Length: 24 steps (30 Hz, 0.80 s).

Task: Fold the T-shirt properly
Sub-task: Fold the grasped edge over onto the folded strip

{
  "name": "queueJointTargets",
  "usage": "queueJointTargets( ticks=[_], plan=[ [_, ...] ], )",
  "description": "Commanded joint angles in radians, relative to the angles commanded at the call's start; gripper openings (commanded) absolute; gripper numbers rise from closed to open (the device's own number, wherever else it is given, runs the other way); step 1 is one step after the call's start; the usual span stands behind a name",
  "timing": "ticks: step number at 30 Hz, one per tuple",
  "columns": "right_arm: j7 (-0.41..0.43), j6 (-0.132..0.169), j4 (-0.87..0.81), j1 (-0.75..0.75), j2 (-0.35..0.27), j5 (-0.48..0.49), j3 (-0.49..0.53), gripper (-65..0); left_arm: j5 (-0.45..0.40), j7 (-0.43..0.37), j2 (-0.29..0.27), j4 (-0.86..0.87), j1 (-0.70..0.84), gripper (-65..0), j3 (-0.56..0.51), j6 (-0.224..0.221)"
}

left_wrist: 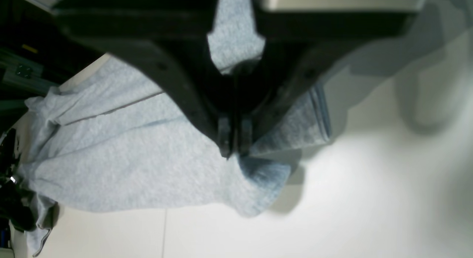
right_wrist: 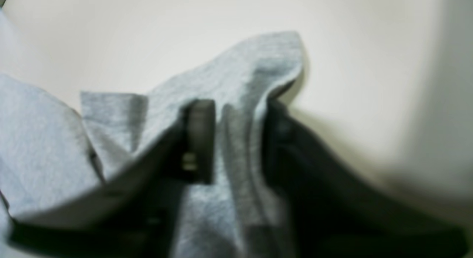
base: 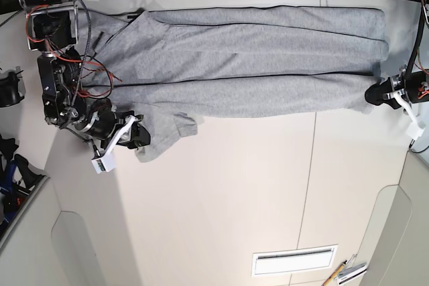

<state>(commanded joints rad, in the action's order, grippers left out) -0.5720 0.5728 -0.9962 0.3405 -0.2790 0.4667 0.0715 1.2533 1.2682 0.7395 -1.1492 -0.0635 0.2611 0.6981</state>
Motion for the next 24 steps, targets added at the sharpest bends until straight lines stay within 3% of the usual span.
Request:
queueJointTargets(
  ticks=[1,2,5,10,18,24],
  plan=[
    [0.0,0.0,-0.005,0.0,0.003,0.0,0.0,-63.0,0.0,0.0,0.0,0.0,0.0,-65.0,0.0,0.0],
    [0.0,0.0,-0.013,0.0,0.003,0.0,0.0,-65.0,0.001,0.0,0.0,0.0,0.0,-65.0,0.0,0.0],
    [-0.019,0.001,-0.068,0.0,0.002,0.0,0.0,-65.0,0.015,0.01,0.001,0.0,-0.001,-65.0,0.0,0.0],
    [-0.135,0.001,-0.276,-0.041,-0.011,0.026,-0.024,-65.0,0.034,0.062,0.004,-0.095,0.007,-65.0,0.0,0.0],
    [-0.173,0.001,-0.629,-0.325,-0.085,0.103,-0.181,-65.0,0.033,0.083,0.062,-0.185,0.132,-65.0,0.001,0.0],
    [-0.191,0.019,-0.756,-0.51,-0.089,0.194,-0.317,-65.0,0.033,0.086,0.064,-0.185,0.18,-65.0,0.001,0.0]
  ],
)
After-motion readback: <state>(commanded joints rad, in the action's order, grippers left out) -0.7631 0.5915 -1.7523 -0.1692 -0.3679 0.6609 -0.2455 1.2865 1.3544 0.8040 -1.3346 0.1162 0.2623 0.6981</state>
